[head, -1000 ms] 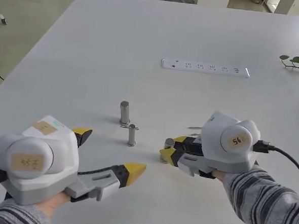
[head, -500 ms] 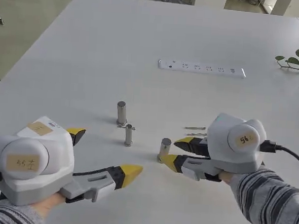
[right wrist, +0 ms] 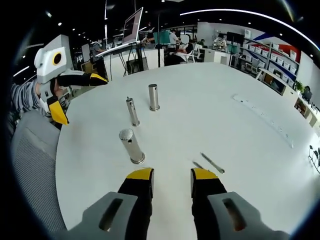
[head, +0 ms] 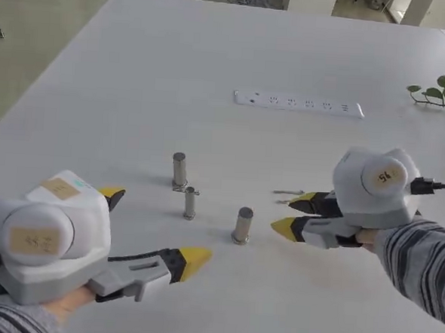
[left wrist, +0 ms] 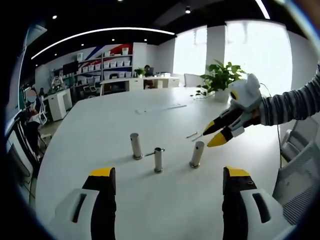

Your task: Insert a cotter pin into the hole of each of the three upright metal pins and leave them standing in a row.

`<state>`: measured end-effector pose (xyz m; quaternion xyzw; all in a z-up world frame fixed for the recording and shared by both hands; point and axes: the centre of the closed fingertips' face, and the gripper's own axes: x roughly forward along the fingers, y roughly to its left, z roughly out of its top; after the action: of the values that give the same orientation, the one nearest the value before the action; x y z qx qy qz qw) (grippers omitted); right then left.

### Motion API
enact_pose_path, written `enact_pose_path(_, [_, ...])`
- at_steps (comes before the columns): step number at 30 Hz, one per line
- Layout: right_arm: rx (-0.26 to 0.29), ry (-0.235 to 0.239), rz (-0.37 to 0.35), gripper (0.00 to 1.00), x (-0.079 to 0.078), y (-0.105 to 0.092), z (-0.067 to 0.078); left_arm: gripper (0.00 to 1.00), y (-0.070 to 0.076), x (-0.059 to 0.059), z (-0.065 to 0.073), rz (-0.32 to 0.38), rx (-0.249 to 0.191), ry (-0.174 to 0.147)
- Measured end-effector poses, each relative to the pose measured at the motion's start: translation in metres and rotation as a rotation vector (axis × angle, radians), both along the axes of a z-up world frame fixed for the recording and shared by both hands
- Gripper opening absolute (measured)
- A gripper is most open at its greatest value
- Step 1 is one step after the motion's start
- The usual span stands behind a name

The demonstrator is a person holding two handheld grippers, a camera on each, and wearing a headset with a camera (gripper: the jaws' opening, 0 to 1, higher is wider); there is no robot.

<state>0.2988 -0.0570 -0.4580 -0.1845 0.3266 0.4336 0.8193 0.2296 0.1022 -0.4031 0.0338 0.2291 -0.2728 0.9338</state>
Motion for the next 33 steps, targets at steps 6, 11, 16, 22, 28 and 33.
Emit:
enact_pose_path(6, [-0.086, 0.012, 0.037, 0.23, 0.017, -0.013, -0.004, 0.87, 0.003, 0.001, 0.0, 0.005, 0.005, 0.001])
enact_pose_path(11, [-0.137, 0.029, 0.055, 0.21, 0.027, -0.02, -0.008, 0.85, 0.004, 0.002, -0.001, 0.006, 0.004, 0.005])
enact_pose_path(16, [-0.187, 0.068, 0.077, 0.18, 0.026, -0.023, -0.013, 0.84, 0.003, 0.001, -0.003, 0.001, 0.005, 0.011])
enact_pose_path(22, [-0.235, 0.094, 0.106, 0.15, 0.027, -0.024, -0.021, 0.83, 0.002, 0.001, -0.006, -0.006, 0.007, 0.017])
enact_pose_path(28, [-0.253, 0.122, 0.117, 0.12, 0.029, -0.025, -0.025, 0.83, 0.004, 0.0, -0.01, -0.003, 0.008, 0.025])
enact_pose_path(33, [-0.277, 0.128, 0.132, 0.1, 0.031, -0.027, -0.027, 0.82, 0.006, -0.001, -0.012, -0.002, 0.009, 0.029])
